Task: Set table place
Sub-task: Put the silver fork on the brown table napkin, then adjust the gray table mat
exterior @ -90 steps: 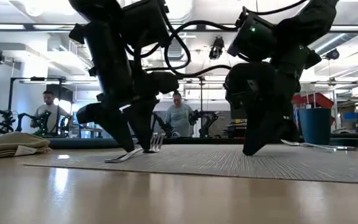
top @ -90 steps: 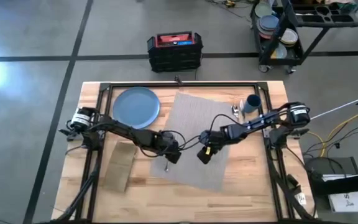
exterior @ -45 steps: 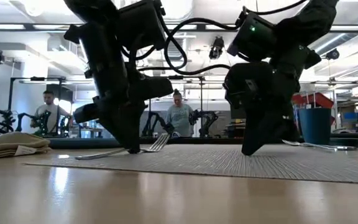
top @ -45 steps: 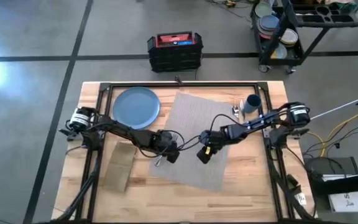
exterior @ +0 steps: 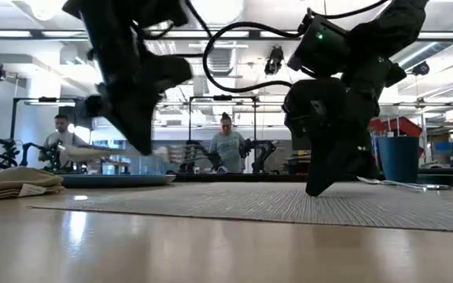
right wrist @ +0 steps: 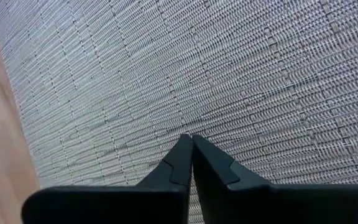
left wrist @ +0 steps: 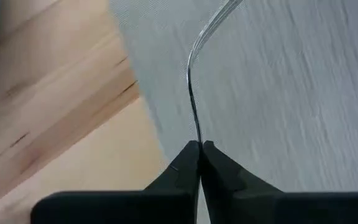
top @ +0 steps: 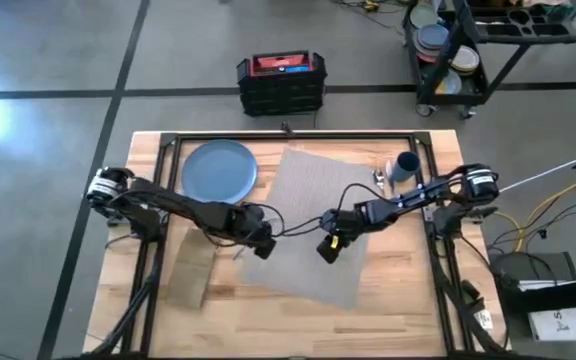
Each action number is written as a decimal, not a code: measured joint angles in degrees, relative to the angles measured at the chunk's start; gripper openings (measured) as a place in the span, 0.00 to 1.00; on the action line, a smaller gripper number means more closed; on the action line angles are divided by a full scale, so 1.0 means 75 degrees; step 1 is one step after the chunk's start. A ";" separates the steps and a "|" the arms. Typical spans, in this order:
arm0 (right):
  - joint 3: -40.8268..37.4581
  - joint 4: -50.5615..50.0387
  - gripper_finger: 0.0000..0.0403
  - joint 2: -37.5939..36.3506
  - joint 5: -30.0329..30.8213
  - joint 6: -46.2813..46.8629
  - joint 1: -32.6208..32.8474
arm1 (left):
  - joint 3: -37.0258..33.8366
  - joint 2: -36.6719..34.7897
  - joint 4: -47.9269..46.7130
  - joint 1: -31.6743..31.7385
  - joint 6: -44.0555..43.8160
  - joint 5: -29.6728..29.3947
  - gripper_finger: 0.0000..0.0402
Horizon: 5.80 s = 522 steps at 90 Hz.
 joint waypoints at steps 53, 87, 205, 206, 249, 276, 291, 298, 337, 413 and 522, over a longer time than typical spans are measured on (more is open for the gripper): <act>0.0000 -0.0010 0.00 -0.0003 0.0057 -0.0468 -0.0003 | -0.2369 -0.2277 -0.0992 -0.3362 -0.7314 0.0040 0.00; 0.0000 -0.0016 0.00 -0.0003 0.0058 -0.0525 0.0000 | -0.2846 -0.2435 -0.1410 -0.3805 -0.7794 0.0615 0.00; 0.0003 -0.0048 0.00 -0.0012 0.0191 -0.0438 -0.0003 | -0.2493 -0.2444 -0.3725 -0.3969 -0.7149 0.1614 0.39; 0.0003 -0.0048 0.00 -0.0012 0.0192 -0.0438 -0.0003 | -0.2485 -0.2444 -0.3759 -0.3969 -0.7149 0.1616 0.39; 0.0778 -0.0372 0.00 -0.1035 0.0207 -0.0986 0.0000 | -0.1421 -0.2450 -0.2988 -0.3905 -0.6088 -0.1145 0.02; 0.2595 -0.3024 0.00 -0.2031 0.0786 -0.2340 -0.0003 | -0.0236 -0.2388 -0.2574 -0.2906 -0.3569 -0.2770 0.00; 0.3920 -0.4992 0.00 -0.2079 0.1807 -0.3170 -0.0004 | 0.0026 -0.2377 -0.1851 -0.1611 -0.1513 -0.2980 0.00; 0.4356 -0.5663 0.00 -0.2074 0.2268 -0.3527 -0.0043 | 0.0023 -0.2377 -0.1090 -0.0870 -0.0225 -0.2887 0.00; 0.4450 -0.6617 0.00 -0.1973 0.2812 -0.3251 -0.1496 | 0.0014 -0.1883 0.1658 0.3023 0.5903 -0.0369 0.00; 0.0694 -0.2627 0.00 -0.0393 0.0922 0.0686 -0.0847 | 0.0008 0.1221 0.1655 0.3853 0.8938 0.4268 0.00; 0.1212 -0.2279 0.00 -0.0344 0.1976 0.0393 -0.1264 | -0.0003 0.1172 0.2734 0.2244 0.8569 0.3889 0.00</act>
